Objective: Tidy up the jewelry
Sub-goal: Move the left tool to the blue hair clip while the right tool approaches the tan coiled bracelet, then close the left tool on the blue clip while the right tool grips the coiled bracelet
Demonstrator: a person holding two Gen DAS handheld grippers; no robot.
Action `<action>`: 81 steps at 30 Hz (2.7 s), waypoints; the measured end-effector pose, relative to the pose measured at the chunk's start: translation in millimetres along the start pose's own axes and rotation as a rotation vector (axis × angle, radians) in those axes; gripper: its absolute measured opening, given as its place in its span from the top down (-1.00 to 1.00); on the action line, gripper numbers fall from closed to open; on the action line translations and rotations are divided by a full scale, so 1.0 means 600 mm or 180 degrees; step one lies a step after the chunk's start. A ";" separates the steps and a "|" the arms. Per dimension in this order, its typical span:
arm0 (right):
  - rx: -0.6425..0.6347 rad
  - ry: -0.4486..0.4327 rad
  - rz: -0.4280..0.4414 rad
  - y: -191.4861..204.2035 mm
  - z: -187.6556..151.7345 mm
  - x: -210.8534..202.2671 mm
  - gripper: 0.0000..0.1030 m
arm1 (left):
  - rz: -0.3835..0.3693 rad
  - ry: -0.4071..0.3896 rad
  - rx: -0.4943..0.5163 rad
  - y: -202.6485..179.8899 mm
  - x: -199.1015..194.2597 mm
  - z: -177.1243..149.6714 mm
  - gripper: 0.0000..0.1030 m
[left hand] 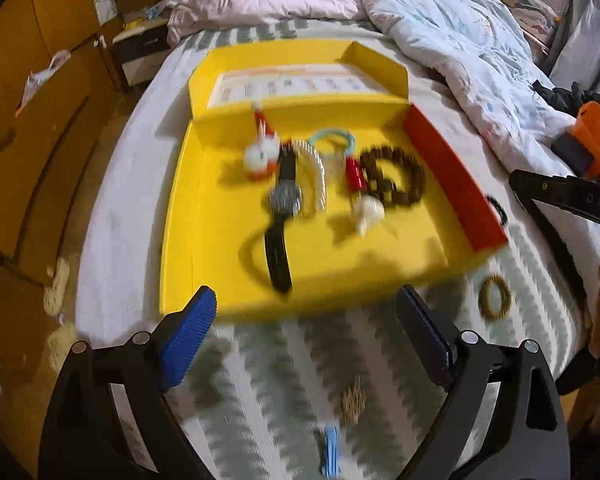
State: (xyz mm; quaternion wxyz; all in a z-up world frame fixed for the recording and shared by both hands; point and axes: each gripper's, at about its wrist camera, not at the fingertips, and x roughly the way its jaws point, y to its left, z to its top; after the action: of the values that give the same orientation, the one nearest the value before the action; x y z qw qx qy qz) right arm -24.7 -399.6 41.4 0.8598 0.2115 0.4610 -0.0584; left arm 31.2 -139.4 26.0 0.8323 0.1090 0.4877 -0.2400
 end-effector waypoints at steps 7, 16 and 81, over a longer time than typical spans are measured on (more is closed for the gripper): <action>-0.0109 0.0395 -0.0348 -0.043 -0.083 -0.002 -0.11 | 0.0201 0.0061 0.0077 -0.019 0.003 -0.094 -0.74; -0.0206 0.0752 -0.0599 -0.062 -0.138 0.024 -0.11 | 0.0260 0.0391 0.0133 -0.039 0.044 -0.174 -0.74; -0.0276 0.0877 -0.0556 -0.061 -0.136 0.069 0.79 | -0.0196 0.0853 0.0124 -0.018 0.059 -0.185 0.80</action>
State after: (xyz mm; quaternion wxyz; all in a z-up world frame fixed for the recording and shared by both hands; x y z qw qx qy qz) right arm -74.8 -395.0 -43.1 0.7885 0.1393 0.5933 -0.0834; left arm -43.8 -113.2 -59.7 0.7496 0.1412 0.5929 -0.2581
